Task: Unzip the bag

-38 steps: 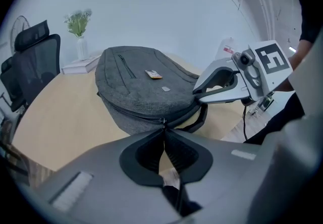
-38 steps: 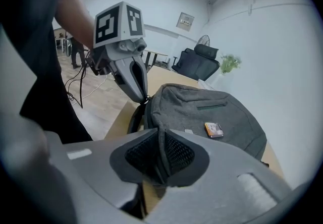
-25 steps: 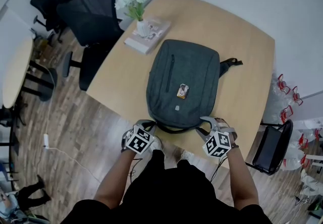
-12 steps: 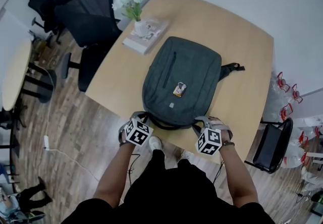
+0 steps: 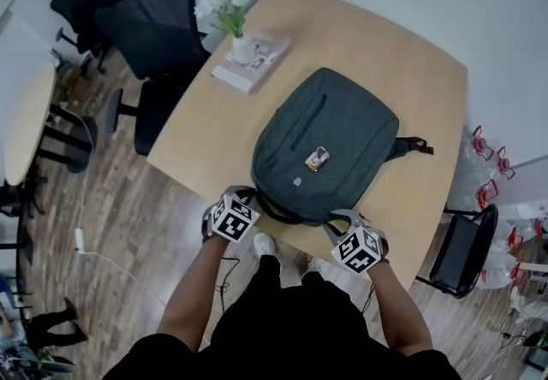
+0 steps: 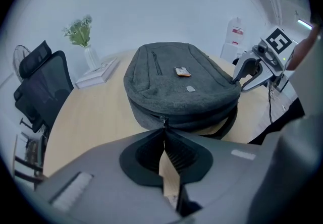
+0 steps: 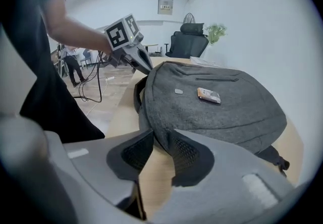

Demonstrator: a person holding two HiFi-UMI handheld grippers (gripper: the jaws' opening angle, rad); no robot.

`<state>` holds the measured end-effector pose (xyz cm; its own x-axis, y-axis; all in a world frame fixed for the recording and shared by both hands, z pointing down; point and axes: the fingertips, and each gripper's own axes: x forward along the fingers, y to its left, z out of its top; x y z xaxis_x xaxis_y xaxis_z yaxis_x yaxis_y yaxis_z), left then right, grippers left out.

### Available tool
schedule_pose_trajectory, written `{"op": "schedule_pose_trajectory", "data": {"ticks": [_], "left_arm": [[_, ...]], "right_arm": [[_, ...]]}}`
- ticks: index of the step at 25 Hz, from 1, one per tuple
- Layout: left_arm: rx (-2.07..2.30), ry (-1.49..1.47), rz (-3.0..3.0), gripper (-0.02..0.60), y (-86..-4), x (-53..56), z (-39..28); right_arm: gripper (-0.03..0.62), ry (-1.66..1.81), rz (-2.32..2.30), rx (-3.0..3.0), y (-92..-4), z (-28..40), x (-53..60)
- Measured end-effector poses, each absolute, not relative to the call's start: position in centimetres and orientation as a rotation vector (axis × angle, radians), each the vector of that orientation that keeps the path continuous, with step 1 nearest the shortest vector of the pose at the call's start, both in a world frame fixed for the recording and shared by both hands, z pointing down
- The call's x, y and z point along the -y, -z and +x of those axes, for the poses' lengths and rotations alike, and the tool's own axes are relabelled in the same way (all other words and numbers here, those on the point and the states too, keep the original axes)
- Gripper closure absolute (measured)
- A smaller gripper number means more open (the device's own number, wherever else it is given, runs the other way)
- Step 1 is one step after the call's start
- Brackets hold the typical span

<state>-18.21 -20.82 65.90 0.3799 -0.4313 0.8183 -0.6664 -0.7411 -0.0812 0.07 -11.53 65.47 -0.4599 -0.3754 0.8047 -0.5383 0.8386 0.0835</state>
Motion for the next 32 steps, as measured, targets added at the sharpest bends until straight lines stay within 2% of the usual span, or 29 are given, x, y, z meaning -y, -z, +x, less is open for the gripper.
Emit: {"op": "schedule_pose_trajectory", "data": {"ticks": [6,11,16,22,32], "left_arm": [[0.976,-1.401,2.394,0.555,-65.6,18.8,-17.7],[0.938,-1.373,2.385,0.554,-65.1,17.7,-16.8],[0.856,-1.21,2.366,0.554,-64.7,15.8,-14.3],[0.8,-1.259,2.41,0.555,-65.0,13.4,-10.7],[0.85,-1.253,2.395,0.555,-65.1,13.9,-11.9]], "right_arm": [[0.494,-0.271,0.694,2.124,-65.2,-0.1,12.0],[0.496,-0.31,0.76,2.141,-65.0,-0.3,12.4],[0.497,-0.298,0.794,2.163,-64.9,-1.4,12.7],[0.498,-0.28,0.805,2.168,-65.0,-3.1,13.2],[0.491,-0.17,0.698,2.188,-64.9,-4.6,12.8]]}}
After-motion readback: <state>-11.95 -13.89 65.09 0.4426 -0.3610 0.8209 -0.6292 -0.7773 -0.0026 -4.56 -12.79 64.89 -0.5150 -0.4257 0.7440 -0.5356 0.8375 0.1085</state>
